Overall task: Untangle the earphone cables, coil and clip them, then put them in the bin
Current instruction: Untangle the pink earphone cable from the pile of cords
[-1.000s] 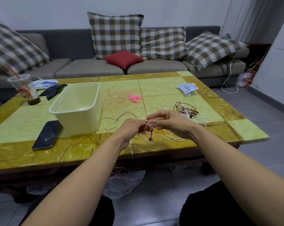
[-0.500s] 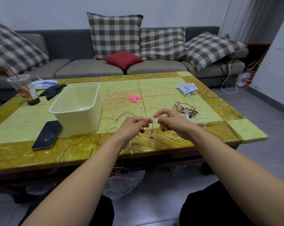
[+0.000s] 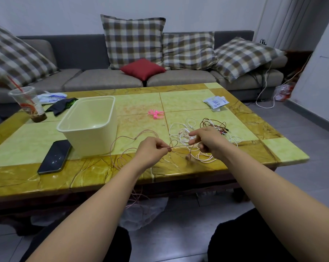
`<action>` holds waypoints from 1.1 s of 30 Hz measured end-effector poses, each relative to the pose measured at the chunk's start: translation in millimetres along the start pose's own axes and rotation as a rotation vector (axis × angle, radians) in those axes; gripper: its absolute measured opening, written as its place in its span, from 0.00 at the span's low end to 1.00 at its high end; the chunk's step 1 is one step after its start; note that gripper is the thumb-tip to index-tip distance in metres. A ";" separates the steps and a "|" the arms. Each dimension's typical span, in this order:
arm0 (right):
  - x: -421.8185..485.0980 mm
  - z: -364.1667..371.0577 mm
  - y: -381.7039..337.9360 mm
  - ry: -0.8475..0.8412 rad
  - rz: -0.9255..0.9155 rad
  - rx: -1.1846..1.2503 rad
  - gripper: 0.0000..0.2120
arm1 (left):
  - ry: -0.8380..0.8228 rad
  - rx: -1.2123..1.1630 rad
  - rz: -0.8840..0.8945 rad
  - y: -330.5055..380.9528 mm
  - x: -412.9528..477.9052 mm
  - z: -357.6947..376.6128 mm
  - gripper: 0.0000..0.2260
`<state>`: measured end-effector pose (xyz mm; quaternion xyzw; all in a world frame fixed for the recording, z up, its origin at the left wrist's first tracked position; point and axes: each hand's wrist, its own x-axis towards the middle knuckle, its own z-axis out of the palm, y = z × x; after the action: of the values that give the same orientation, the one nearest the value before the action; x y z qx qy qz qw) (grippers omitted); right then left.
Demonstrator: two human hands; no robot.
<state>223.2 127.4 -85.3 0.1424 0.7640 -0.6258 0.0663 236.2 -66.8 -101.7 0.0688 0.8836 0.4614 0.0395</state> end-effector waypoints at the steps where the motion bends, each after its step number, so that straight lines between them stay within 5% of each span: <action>1: 1.5 -1.2 0.8 -0.008 0.042 -0.023 0.14 | 0.011 -0.015 0.001 -0.3 -0.5 0.0 0.06; 5: 2.1 -3.9 2.9 -0.074 0.128 -0.146 0.09 | 0.033 -0.066 0.040 2.7 -2.1 -2.3 0.05; 9: 6.3 0.9 7.2 0.008 -0.075 -0.270 0.07 | 0.038 -0.120 0.067 3.4 -3.2 -2.2 0.05; 13: -7.8 12.2 3.2 -0.350 -0.181 -0.117 0.17 | 0.059 -0.148 0.105 4.1 -0.8 -0.6 0.04; 16: -14.0 18.1 5.3 -0.583 -0.147 -0.081 0.09 | 0.096 -0.159 0.122 3.2 0.9 -2.0 0.03; 22: -14.5 0.3 -1.3 -0.702 0.016 -0.127 0.12 | 0.305 -0.169 0.045 -4.7 3.0 -11.8 0.04; 26: -17.4 -7.3 4.6 -0.893 0.127 -0.476 0.16 | 0.316 -0.156 0.028 -4.4 0.0 -13.0 0.05; 30: -9.8 -4.8 12.4 -0.815 0.052 -0.701 0.14 | 0.263 -0.159 0.035 -3.4 -0.6 -12.8 0.05; 33: -7.6 3.6 9.5 -0.667 -0.101 -0.410 0.21 | 0.121 -0.108 0.109 0.1 -2.1 -8.8 0.04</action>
<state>233.0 124.6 -92.8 -0.1224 0.8158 -0.4744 0.3072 237.1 -74.1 -96.6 0.0865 0.8533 0.5130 -0.0354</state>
